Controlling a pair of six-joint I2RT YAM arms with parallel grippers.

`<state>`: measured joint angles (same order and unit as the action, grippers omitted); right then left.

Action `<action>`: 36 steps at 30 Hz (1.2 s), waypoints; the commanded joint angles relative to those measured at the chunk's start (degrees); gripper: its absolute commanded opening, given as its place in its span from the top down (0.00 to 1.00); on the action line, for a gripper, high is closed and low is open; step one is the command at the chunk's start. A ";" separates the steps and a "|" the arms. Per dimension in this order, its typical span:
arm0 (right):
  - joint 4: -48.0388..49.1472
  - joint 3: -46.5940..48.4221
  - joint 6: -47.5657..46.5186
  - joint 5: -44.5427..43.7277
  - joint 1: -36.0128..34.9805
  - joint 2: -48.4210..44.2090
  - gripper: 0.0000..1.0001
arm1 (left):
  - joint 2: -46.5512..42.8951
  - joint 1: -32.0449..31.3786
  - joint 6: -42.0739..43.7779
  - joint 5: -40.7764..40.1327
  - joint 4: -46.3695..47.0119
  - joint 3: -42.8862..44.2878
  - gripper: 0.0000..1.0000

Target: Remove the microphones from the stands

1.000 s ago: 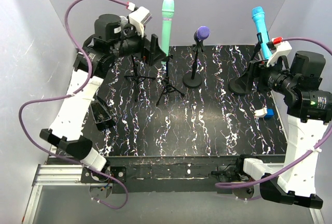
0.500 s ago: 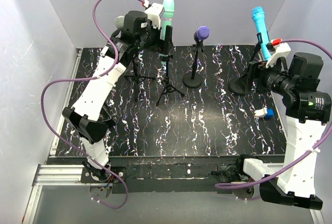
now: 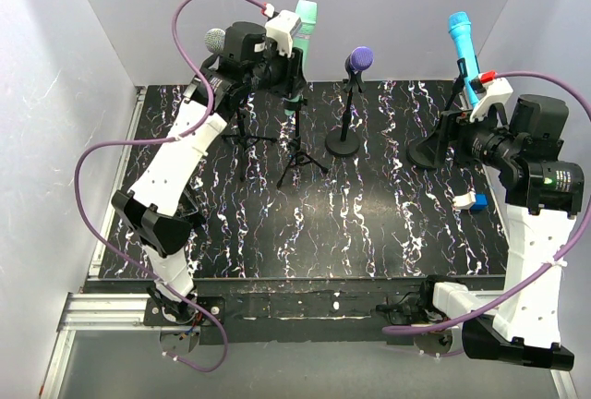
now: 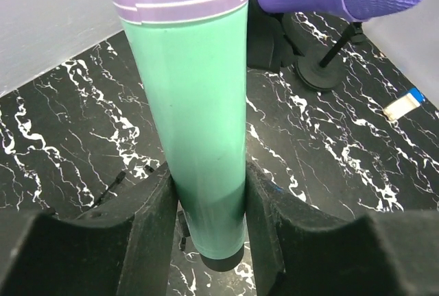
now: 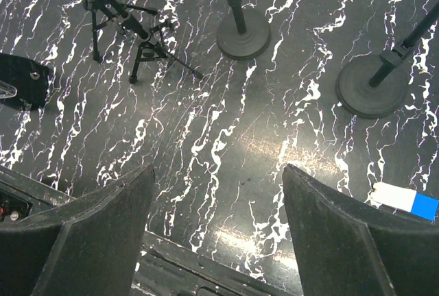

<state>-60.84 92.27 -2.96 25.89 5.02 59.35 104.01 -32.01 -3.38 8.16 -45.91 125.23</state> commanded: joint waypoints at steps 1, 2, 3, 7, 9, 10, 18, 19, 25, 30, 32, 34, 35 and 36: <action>2.74 0.19 0.50 1.09 0.08 0.41 0.19 | -3.72 -0.16 2.58 3.96 -1.28 -1.48 0.78; 2.83 0.28 0.50 1.27 0.08 0.59 0.19 | -3.98 -0.16 3.02 4.75 -1.46 -1.65 0.81; 2.74 0.45 0.50 1.53 0.08 0.68 0.19 | -4.16 -0.16 3.11 5.89 -1.72 -1.74 0.84; 2.83 0.81 -0.64 3.46 0.08 0.94 0.19 | -5.13 -0.16 7.77 10.73 -2.17 -1.92 0.98; 3.00 0.98 -1.25 4.95 0.08 1.12 0.19 | -5.48 -0.16 8.56 11.08 -2.52 -1.92 1.00; 2.92 1.16 -1.52 5.83 0.08 1.12 0.19 | -5.57 -0.16 9.08 11.43 -2.60 -1.92 1.00; 3.01 1.07 -5.65 21.72 -0.01 0.24 0.18 | -5.84 0.19 11.64 26.98 -5.77 -0.52 1.00; 2.83 1.51 -5.83 23.92 -0.01 0.32 0.17 | -5.31 0.19 11.55 28.04 -6.55 0.18 1.00; 2.92 3.00 -4.51 27.64 -0.45 1.91 0.18 | -3.11 0.46 10.24 31.74 -7.62 4.23 1.00; 3.80 3.88 -3.63 26.67 -0.88 2.61 0.18 | -2.05 0.63 9.53 29.20 -7.27 6.43 1.00; 3.80 4.23 -3.54 26.76 -1.15 2.79 0.18 | -2.05 0.98 9.62 28.92 -7.53 6.52 1.00; 3.62 4.50 -3.45 26.93 -1.41 2.96 0.19 | -2.05 1.33 9.79 30.93 -8.22 6.69 1.00; 3.45 4.59 -3.54 27.11 -1.41 2.96 0.19 | -2.05 1.68 10.23 33.30 -8.84 6.87 1.00; 3.36 4.59 -3.63 27.20 -1.59 3.05 0.19 | -1.97 1.86 10.75 34.97 -9.80 6.96 1.00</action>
<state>-59.35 94.37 -7.09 51.20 4.03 62.46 103.50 -31.18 6.00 37.08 -56.31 128.66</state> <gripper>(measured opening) 0.817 0.371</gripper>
